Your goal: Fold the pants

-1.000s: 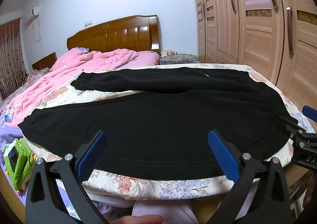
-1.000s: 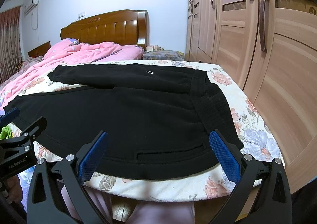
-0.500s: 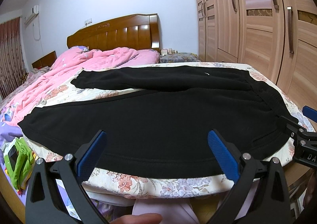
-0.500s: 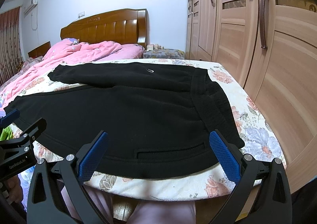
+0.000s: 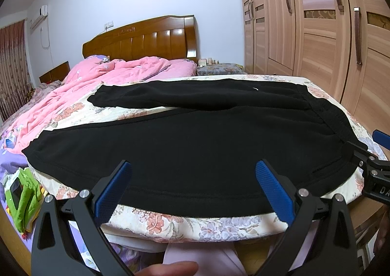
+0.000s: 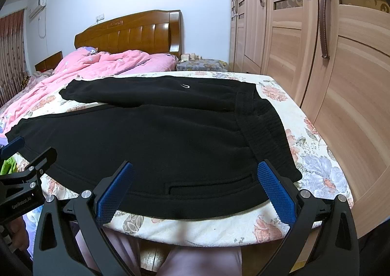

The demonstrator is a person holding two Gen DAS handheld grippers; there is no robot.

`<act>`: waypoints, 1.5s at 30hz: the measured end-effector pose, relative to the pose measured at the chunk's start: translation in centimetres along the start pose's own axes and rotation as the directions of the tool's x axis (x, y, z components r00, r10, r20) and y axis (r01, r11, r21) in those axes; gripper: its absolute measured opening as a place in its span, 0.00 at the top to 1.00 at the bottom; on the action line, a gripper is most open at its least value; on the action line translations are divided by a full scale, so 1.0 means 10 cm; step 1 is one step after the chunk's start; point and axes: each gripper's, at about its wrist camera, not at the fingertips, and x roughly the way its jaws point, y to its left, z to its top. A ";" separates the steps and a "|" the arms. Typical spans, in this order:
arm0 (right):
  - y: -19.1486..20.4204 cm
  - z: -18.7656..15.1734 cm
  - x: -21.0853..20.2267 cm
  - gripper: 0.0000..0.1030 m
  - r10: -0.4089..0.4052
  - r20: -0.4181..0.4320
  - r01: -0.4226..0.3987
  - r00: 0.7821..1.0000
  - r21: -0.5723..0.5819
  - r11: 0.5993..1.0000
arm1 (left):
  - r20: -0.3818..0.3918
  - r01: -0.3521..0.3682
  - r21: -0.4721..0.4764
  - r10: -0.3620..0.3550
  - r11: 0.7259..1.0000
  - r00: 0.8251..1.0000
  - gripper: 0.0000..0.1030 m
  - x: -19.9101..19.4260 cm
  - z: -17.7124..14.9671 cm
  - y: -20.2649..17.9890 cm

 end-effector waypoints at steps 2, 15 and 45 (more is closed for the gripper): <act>0.00 -0.01 0.00 0.04 -0.001 -0.002 0.001 1.000 0.003 1.000 | -0.003 0.000 -0.001 0.000 1.000 1.000 0.01 0.00 -0.01 0.01; -0.01 -0.02 0.02 0.04 0.000 -0.008 0.000 1.000 0.007 1.000 | -0.013 -0.004 -0.005 0.004 1.000 1.000 0.01 0.00 0.00 0.02; -0.61 1.89 2.58 0.04 0.215 -0.242 -0.255 0.946 -0.151 0.955 | -0.215 0.253 0.218 -0.207 0.942 0.954 0.02 1.97 1.77 0.14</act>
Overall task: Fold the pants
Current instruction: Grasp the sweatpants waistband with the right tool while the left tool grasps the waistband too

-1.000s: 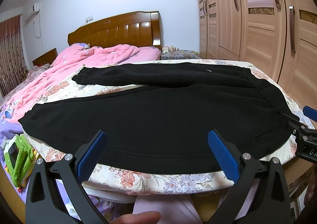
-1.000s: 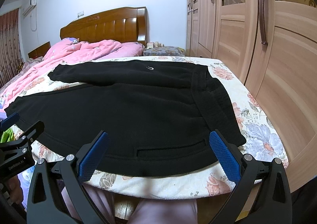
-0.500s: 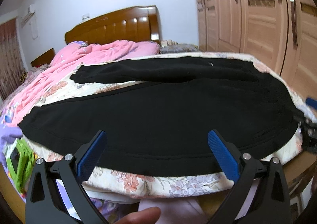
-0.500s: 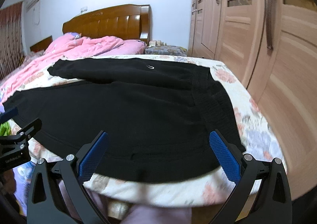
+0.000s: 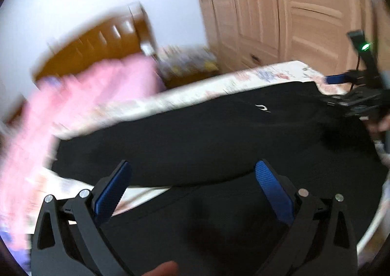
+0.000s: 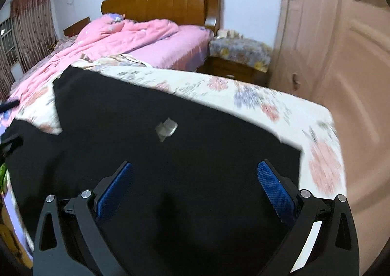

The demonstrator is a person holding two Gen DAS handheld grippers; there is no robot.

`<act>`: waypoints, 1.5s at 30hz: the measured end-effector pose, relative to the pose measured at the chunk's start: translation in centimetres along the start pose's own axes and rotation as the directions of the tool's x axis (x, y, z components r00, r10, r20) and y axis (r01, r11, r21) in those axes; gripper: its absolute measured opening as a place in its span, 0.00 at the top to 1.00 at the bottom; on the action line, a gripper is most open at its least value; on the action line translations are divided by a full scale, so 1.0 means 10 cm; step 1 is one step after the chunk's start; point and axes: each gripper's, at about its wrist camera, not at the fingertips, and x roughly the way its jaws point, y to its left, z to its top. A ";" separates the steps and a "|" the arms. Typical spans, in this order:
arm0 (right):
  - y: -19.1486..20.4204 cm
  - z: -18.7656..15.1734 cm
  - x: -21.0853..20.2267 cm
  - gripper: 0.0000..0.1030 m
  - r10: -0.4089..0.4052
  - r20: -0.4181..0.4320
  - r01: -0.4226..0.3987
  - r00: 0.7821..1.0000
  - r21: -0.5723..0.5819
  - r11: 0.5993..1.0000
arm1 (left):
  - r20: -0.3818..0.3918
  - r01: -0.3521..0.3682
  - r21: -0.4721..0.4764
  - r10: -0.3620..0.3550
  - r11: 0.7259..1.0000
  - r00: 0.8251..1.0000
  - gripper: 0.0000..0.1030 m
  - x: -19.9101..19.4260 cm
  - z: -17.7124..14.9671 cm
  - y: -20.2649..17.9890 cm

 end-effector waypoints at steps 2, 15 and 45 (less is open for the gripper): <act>-0.12 0.24 0.42 0.04 0.015 -0.063 -0.017 0.998 -0.037 0.999 | -0.038 0.031 -0.027 -0.032 0.999 0.999 0.02 0.30 0.22 0.19; -0.41 0.48 1.25 0.50 0.209 -0.220 -0.236 0.953 -0.105 0.966 | -0.186 0.182 0.054 -0.169 0.982 0.968 0.02 1.59 0.91 0.81; 0.92 -0.87 -0.64 0.92 -0.006 0.223 0.049 0.975 -0.186 0.981 | -0.038 0.236 -0.447 -0.282 0.863 0.959 0.90 0.87 0.47 0.60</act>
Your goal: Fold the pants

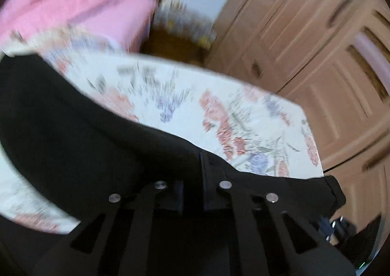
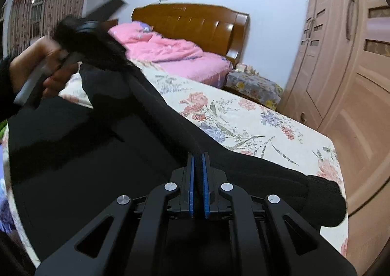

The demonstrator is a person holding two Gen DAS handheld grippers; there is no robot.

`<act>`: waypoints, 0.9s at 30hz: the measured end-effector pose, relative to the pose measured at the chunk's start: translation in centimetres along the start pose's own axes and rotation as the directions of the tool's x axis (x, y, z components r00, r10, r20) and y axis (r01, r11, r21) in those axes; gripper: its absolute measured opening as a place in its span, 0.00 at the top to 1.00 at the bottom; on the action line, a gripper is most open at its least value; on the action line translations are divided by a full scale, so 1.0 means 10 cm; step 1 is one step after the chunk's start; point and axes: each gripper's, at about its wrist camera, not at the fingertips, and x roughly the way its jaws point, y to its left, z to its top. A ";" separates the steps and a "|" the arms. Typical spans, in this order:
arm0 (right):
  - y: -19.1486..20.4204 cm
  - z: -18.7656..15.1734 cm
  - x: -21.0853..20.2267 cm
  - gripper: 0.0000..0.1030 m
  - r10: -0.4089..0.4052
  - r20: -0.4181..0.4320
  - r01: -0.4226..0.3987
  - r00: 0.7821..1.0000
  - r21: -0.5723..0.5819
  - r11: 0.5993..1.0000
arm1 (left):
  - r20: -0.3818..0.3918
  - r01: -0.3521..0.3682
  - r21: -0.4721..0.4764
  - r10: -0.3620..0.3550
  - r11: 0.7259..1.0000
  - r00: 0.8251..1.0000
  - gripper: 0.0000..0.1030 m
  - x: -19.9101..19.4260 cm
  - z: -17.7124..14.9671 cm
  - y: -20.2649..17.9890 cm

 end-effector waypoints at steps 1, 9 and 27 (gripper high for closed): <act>0.00 -0.01 -0.09 0.92 -0.001 0.017 0.001 1.000 0.015 1.000 | 0.075 -0.001 0.021 -0.001 1.000 0.997 0.90 -0.26 -0.15 -0.07; 0.06 -0.47 -0.49 0.86 0.082 -0.022 -0.078 0.996 0.137 0.987 | 0.228 -0.058 0.065 0.042 0.996 0.973 0.87 -0.91 -1.55 -0.22; -0.66 -1.24 -0.55 0.39 0.156 -0.012 -0.096 0.988 0.741 0.665 | 0.206 0.157 -0.136 -0.127 0.978 0.970 0.21 -0.57 -2.00 0.43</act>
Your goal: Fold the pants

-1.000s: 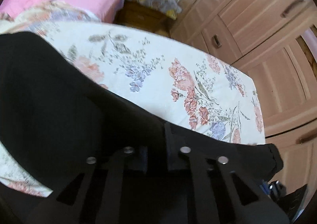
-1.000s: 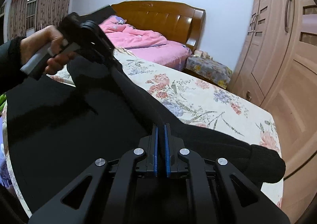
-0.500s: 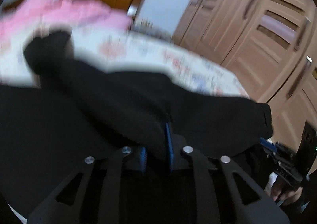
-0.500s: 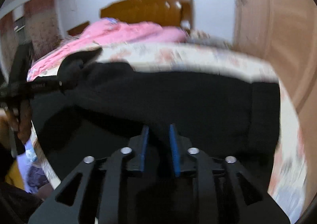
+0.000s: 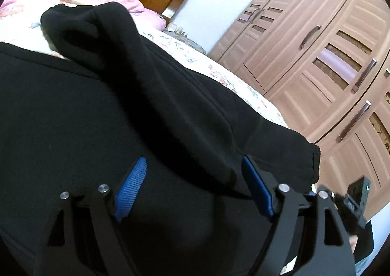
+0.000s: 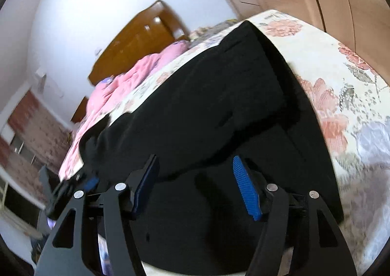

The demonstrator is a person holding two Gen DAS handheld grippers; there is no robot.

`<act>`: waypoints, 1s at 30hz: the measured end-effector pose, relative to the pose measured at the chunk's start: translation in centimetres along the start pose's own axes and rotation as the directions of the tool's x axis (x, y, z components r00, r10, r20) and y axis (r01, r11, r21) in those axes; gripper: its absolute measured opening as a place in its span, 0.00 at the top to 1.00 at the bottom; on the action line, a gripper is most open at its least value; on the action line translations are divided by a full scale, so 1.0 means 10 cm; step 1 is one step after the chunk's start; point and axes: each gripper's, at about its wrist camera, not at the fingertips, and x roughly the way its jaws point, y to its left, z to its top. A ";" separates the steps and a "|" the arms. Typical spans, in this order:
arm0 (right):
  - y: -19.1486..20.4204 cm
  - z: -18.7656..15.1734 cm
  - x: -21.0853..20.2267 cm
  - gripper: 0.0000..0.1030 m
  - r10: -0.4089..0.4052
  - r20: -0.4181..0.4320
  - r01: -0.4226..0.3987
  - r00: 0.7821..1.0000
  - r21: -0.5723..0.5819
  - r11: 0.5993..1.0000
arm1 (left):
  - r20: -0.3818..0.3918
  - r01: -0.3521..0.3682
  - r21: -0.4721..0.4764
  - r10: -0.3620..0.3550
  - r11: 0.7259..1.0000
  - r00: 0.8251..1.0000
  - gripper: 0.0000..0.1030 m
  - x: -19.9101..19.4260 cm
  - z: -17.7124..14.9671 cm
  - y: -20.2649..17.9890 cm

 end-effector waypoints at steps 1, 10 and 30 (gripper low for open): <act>-0.04 0.05 0.04 0.39 -0.013 -0.005 0.013 1.000 0.026 1.000 | -0.001 0.001 0.003 -0.001 1.000 1.000 0.21 0.01 0.01 -0.01; -0.12 0.03 0.11 0.91 -0.025 0.066 0.018 0.997 0.116 0.993 | 0.013 0.018 -0.093 -0.016 0.996 1.000 0.06 -0.26 0.12 0.22; 0.30 0.34 -0.62 0.94 0.145 0.167 -0.135 0.975 -0.070 0.988 | 0.206 -0.103 0.198 0.061 0.975 0.977 0.90 -1.27 0.92 -0.28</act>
